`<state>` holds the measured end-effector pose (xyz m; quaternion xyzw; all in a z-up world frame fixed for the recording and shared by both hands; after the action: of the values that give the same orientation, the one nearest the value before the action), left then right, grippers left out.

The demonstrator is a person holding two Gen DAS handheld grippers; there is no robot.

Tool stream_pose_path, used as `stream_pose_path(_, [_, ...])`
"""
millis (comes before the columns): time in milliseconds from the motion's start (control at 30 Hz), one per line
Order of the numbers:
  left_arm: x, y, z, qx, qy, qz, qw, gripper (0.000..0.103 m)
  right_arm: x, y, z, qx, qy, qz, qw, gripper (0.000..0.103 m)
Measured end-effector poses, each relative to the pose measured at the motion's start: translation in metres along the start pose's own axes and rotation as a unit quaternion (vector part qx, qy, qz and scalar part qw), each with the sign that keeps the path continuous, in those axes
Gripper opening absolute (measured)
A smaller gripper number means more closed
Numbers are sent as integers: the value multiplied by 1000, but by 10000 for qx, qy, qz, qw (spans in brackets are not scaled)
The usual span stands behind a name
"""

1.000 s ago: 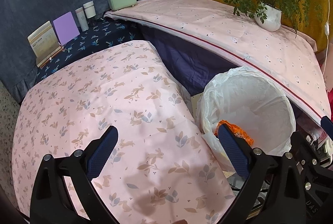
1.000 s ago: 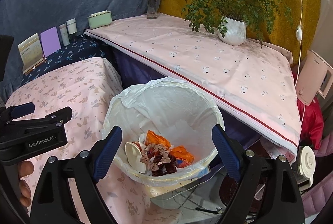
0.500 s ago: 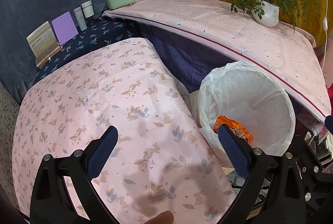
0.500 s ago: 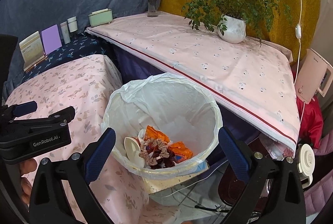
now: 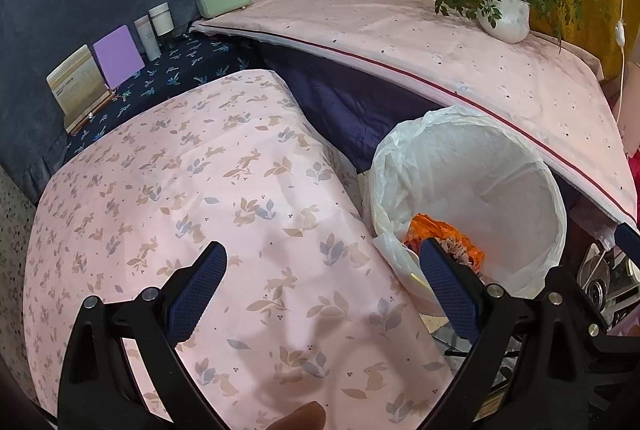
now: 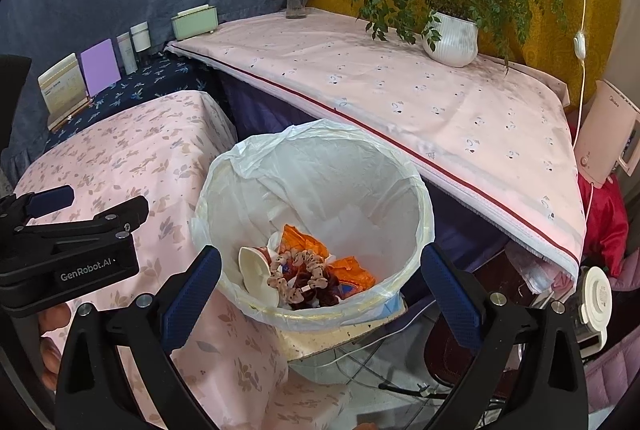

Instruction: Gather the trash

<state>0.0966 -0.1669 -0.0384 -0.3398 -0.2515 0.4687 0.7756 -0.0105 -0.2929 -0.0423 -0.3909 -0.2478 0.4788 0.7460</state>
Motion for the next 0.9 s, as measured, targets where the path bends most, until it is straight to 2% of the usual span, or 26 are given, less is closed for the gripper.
stream_pose_path(900, [-5,13,1,145,47,89,9998,93,-1,9,2,49,-12,23,10000,96])
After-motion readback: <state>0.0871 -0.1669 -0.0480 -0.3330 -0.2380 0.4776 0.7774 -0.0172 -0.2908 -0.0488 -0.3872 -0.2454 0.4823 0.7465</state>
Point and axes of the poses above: each gripper's, at about its wrist camera, not at the fingertips, and z roughly against the way its jaws point, x to its left, y to its underside, the point moved 2 cm from there along -z, roughly the way its jaws point, and after that the axes turned 10 degrees about -x, right-handed, at the moved point
